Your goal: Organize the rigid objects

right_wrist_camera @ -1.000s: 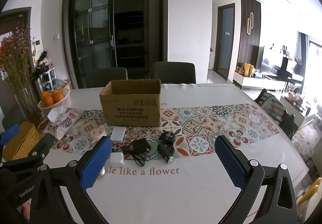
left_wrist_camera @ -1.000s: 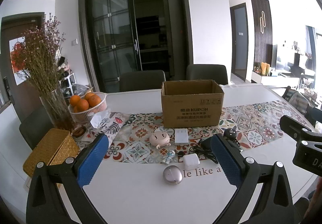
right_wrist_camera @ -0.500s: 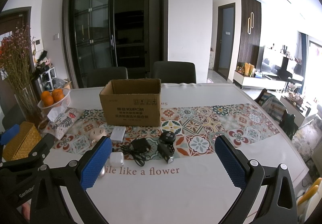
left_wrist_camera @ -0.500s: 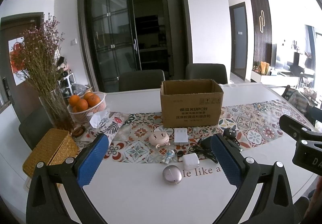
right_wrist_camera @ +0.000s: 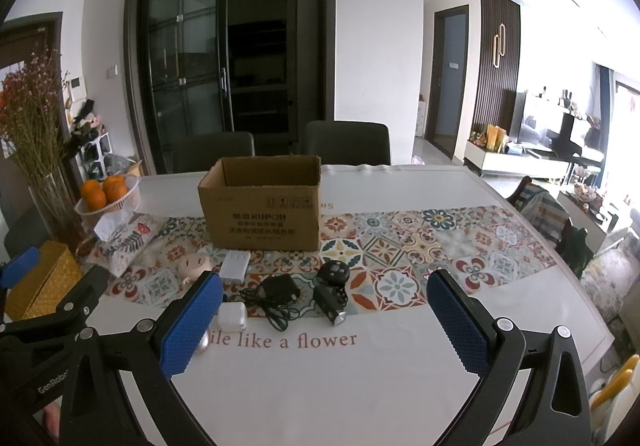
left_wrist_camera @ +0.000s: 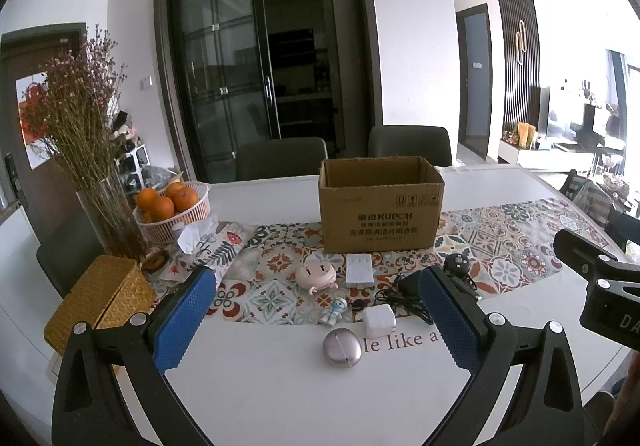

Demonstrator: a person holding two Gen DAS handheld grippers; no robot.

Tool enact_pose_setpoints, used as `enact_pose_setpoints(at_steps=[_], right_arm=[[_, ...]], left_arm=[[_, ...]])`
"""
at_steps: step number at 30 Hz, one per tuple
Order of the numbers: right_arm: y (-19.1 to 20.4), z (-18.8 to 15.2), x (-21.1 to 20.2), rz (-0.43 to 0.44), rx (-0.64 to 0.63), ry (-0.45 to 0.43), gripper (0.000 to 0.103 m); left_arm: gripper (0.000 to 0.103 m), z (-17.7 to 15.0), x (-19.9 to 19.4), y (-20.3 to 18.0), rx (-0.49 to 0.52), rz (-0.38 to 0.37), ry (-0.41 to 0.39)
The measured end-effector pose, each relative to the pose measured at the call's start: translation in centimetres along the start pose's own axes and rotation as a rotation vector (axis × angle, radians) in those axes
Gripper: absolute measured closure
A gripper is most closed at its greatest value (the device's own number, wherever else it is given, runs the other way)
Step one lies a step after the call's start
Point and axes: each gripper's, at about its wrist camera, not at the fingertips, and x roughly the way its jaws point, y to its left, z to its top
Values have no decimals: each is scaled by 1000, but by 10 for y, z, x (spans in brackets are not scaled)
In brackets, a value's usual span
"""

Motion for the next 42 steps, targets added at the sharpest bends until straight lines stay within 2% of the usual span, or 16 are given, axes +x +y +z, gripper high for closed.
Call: enact_pose_setpoints(at_steps=[10,21,42], right_arm=[[8,-8,-2,4,-1,30,0],[1,-12,42,43,-5,132,0],[1,-41,141,82,-33,290,1]], left_arm=[[0,-5,9,1,3,-14,40],[0,-16,41,-3,-9,-39,174],[10,-60,123,-16,-92,1,405]])
